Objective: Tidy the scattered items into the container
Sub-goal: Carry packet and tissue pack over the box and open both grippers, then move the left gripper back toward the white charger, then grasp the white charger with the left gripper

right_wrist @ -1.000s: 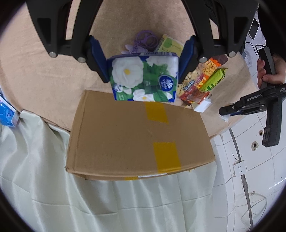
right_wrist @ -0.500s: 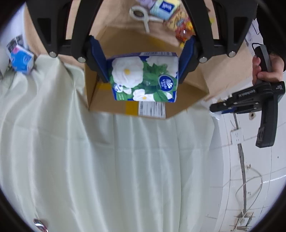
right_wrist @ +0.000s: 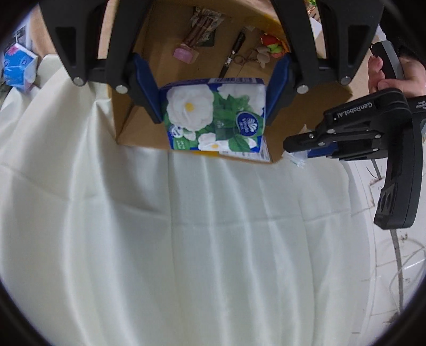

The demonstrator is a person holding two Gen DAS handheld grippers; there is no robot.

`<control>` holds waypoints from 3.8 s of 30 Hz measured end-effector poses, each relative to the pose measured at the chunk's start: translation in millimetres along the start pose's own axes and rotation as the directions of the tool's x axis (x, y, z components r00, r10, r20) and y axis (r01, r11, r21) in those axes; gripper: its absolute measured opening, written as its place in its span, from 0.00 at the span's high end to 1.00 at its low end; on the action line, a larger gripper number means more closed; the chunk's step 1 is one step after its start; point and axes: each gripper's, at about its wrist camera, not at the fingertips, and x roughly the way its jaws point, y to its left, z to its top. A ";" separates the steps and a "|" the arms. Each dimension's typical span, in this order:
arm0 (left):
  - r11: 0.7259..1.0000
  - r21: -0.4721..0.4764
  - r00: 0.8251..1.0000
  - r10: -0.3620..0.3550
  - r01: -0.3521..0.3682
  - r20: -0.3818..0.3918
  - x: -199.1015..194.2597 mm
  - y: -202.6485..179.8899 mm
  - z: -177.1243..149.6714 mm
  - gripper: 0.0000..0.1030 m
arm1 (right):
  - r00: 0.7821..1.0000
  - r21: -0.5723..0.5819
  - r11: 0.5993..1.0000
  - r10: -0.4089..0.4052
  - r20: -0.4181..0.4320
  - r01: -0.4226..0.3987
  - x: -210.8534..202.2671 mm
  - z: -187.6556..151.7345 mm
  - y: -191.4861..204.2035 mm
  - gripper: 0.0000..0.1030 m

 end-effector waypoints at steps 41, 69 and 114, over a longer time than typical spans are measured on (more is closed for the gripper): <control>0.995 -0.101 1.000 0.007 -0.007 0.005 -12.7 15.4 -19.8 0.00 | 0.998 0.122 0.991 -0.044 -0.036 0.048 -6.9 -21.1 -24.7 0.00; 0.980 -0.148 0.983 0.152 -0.136 0.106 -116.1 10.3 -178.2 0.00 | 0.966 0.102 0.995 -0.034 0.256 0.008 -147.6 -110.3 48.0 0.00; 0.945 -0.022 0.930 0.315 -0.325 -0.189 -6.5 8.4 -246.6 0.03 | 0.999 0.164 0.986 -0.048 0.017 0.045 -88.6 -209.9 21.3 0.00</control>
